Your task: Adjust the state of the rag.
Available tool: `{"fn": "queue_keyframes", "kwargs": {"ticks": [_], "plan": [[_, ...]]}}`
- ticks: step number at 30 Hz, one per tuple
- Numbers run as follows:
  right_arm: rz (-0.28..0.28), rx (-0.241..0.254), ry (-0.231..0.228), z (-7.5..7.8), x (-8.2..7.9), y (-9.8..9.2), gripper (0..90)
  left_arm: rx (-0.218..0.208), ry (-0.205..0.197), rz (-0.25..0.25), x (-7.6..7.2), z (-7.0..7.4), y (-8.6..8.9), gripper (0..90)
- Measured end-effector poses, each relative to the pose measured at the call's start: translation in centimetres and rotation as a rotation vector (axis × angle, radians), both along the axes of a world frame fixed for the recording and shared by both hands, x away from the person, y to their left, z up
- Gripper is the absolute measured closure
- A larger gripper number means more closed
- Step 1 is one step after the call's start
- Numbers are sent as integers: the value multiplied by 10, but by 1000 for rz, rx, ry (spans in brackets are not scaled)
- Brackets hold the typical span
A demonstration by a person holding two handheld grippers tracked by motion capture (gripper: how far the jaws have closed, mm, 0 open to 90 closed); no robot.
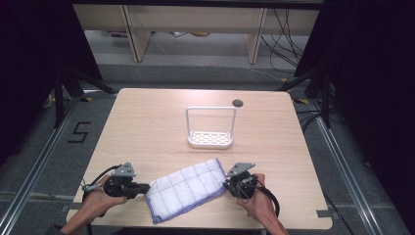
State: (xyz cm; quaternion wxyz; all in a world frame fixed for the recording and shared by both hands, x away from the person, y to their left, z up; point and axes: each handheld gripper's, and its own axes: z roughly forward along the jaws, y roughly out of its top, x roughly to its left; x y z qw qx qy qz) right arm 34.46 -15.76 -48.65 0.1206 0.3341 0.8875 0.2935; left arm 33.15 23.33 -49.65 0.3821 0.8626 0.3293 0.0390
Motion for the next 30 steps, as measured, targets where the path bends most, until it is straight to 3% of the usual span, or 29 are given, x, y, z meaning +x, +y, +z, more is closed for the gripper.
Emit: {"fn": "queue_keyframes", "kwargs": {"ticks": [3, 5, 6, 9, 11, 14, 16, 18, 21, 24, 28, 29, 30], "plan": [[11, -11, -11, 0, 13, 5, 844, -10, 9, 3, -12, -3, 0, 852], [18, -11, 10, 1, 21, 9, 843, -22, 24, 7, -17, -5, -1, 838], [19, -11, -9, -1, 25, 10, 842, -23, 30, -4, -19, -5, -2, 828], [19, -5, 11, -1, 34, 13, 834, -23, 62, -30, -23, -5, -5, 764], [16, 0, 0, -1, 39, 12, 819, -24, 82, -24, -24, -5, -7, 722], [-14, 20, -5, 0, 42, 11, 752, -41, 75, -29, -25, -1, -9, 660], [-33, 38, -10, 0, 44, 8, 657, -51, 58, 0, -22, 4, -7, 576], [-70, 53, 12, 5, 42, 3, 624, -67, 33, 23, -18, 10, -5, 534], [-96, 100, -17, 11, 40, -3, 559, -85, -7, 53, -7, 20, -6, 475], [-129, 149, -42, 18, 37, -9, 526, -60, -38, 53, 5, 27, -12, 448], [-159, 153, -66, 18, 33, -12, 506, -23, -52, 28, 25, 33, -28, 423], [-183, 159, -38, 19, 30, -12, 497, -10, -49, 17, 29, 35, -30, 416], [-171, 157, -57, 18, 30, -13, 485, -22, -43, 21, 34, 35, -35, 415]]}}
